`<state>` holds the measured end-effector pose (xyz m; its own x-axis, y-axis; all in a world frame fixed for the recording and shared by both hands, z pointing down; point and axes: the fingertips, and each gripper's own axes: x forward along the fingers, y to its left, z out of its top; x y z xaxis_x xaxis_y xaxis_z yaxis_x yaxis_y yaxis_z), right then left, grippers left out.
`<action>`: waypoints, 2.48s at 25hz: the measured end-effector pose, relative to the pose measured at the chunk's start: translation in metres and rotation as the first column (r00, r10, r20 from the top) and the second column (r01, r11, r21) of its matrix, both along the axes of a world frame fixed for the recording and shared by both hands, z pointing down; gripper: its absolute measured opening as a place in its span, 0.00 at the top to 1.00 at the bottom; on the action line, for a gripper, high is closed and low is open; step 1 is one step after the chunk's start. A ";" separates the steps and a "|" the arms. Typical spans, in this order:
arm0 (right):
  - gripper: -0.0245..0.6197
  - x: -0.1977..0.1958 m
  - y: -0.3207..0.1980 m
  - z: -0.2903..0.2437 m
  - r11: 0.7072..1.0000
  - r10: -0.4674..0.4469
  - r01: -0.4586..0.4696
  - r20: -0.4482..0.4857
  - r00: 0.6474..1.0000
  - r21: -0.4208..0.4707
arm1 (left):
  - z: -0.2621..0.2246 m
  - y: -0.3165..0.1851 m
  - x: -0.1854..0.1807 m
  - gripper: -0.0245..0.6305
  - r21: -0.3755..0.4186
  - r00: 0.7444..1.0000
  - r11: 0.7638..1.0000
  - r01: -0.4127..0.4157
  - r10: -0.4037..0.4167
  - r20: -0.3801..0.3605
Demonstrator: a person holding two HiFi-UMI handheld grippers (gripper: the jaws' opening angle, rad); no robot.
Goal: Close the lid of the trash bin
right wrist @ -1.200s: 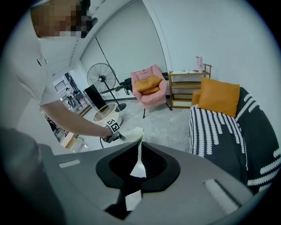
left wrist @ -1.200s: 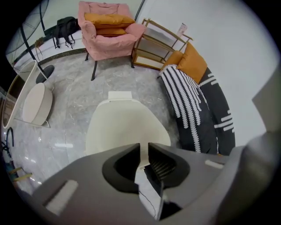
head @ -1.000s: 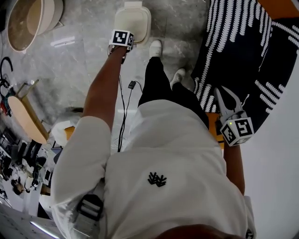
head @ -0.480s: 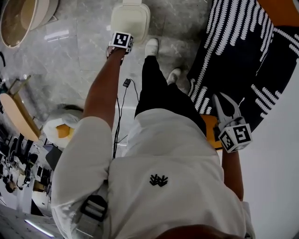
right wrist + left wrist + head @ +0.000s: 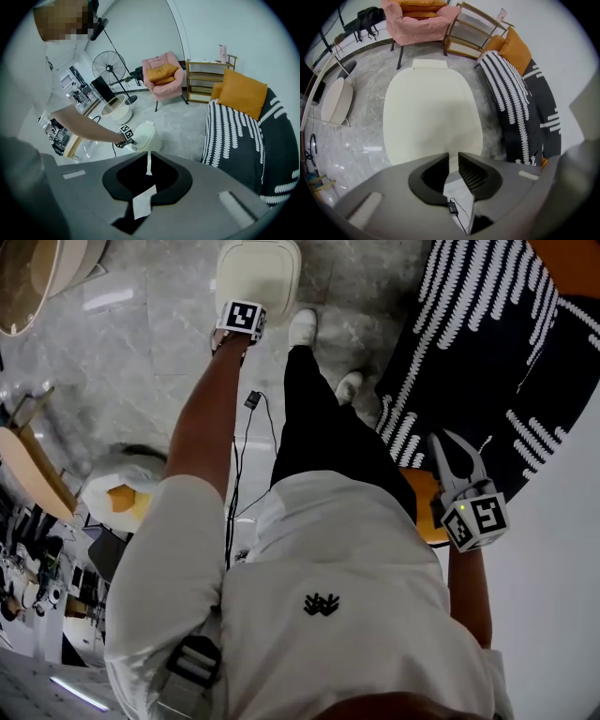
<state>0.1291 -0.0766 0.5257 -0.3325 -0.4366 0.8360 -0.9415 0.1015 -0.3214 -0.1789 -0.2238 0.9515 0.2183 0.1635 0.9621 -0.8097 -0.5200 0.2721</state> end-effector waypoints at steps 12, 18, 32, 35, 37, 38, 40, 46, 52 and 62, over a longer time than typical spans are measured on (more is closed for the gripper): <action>0.93 0.000 -0.004 0.009 0.999 -0.035 0.035 -0.008 0.999 -0.002 | 0.012 0.002 0.000 0.78 0.017 1.000 1.000 -0.006 0.006 -0.001; 0.93 -0.012 -0.006 -0.002 0.995 -0.082 0.081 0.011 0.997 0.058 | -0.017 -0.003 -0.004 0.78 0.062 0.999 0.998 0.033 -0.033 -0.013; 0.93 -0.009 0.044 -0.048 0.947 -0.192 0.172 0.050 0.980 0.270 | -0.166 0.046 0.018 0.78 0.218 0.974 0.961 0.169 -0.129 -0.186; 0.93 -0.004 0.060 -0.061 0.928 -0.217 0.190 0.051 0.975 0.321 | -0.206 0.069 0.031 0.78 0.264 0.962 0.947 0.183 -0.118 -0.245; 0.93 -0.002 0.070 -0.067 0.915 -0.233 0.200 0.053 0.971 0.351 | -0.235 0.082 0.038 0.78 0.304 0.953 0.934 0.189 -0.099 -0.286; 0.93 -0.001 0.075 -0.069 0.909 -0.240 0.205 0.054 0.969 0.363 | -0.249 0.089 0.042 0.78 0.325 0.947 0.926 0.194 -0.091 -0.307; 0.93 -0.001 0.088 -0.074 0.900 -0.253 0.215 0.055 0.966 0.379 | -0.279 0.106 0.050 0.78 0.358 0.932 0.909 0.213 -0.079 -0.354; 0.93 -0.002 0.129 -0.086 0.871 -0.316 0.269 0.050 0.947 0.411 | -0.370 0.168 0.086 0.79 0.436 0.872 0.868 0.235 0.009 -0.489; 0.93 -0.001 0.149 -0.106 0.842 -0.341 0.283 0.047 0.939 0.459 | -0.453 0.225 0.126 0.81 0.512 0.821 0.831 0.217 0.128 -0.556; 0.93 0.006 0.176 -0.123 0.831 -0.324 0.250 0.068 0.943 0.497 | -0.548 0.284 0.181 0.86 0.562 0.723 0.790 0.244 0.238 -0.648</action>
<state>0.1347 0.0989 0.4025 -0.6048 -0.6326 0.4838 -0.7929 0.5349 -0.2918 0.0020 0.0598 0.4032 0.8192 -0.3619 0.4448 -0.5367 -0.7572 0.3724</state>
